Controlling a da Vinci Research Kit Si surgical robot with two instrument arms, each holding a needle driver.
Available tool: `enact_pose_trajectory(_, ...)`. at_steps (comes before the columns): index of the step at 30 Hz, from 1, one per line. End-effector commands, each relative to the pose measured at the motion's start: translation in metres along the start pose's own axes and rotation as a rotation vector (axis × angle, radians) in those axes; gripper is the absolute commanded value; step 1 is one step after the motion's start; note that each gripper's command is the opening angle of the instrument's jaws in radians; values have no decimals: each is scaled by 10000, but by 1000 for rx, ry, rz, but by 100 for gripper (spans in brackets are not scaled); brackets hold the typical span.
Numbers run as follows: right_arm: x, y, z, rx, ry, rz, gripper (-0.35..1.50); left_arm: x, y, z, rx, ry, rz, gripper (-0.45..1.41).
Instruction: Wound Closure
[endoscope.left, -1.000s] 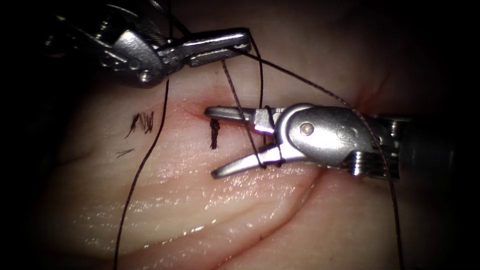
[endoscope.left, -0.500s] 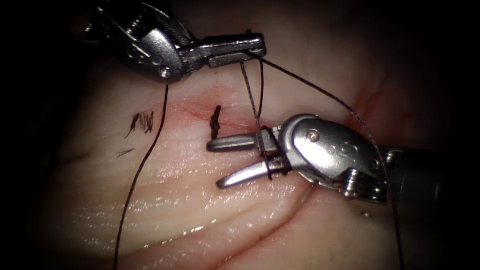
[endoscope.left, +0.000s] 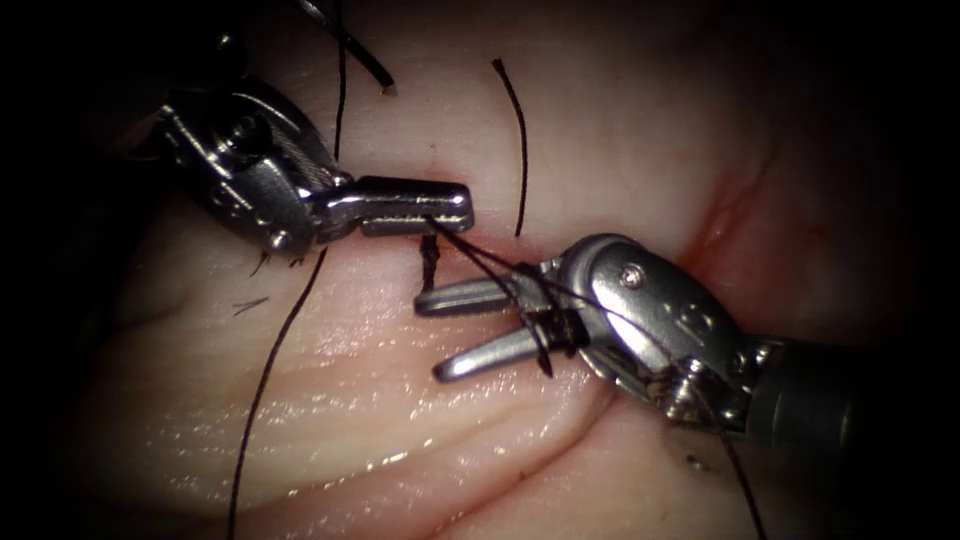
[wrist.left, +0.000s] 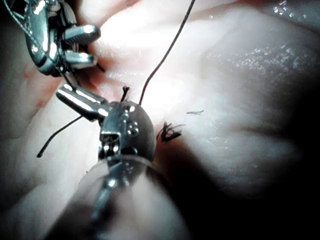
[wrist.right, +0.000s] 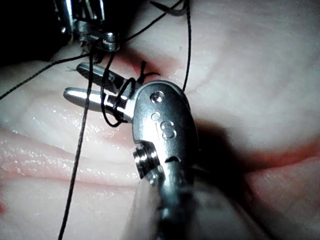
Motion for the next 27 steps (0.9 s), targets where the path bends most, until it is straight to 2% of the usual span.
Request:
enact_pose_trajectory(1,-4,5,6,-2,12,0,29,-5,2,3,0,0,1,-45)
enact_pose_trajectory(7,0,10,2,-33,86,25,56,0,8,-10,-4,-13,12,-45)
enact_pose_trajectory(15,12,19,-3,-57,143,34,59,6,19,-15,-48,-32,24,-45)
enact_pose_trajectory(21,18,23,-10,-91,135,44,59,8,36,-15,-76,-46,48,-45)
enact_pose_trajectory(27,19,30,-22,-175,99,38,64,12,51,-7,-136,-83,38,-45)
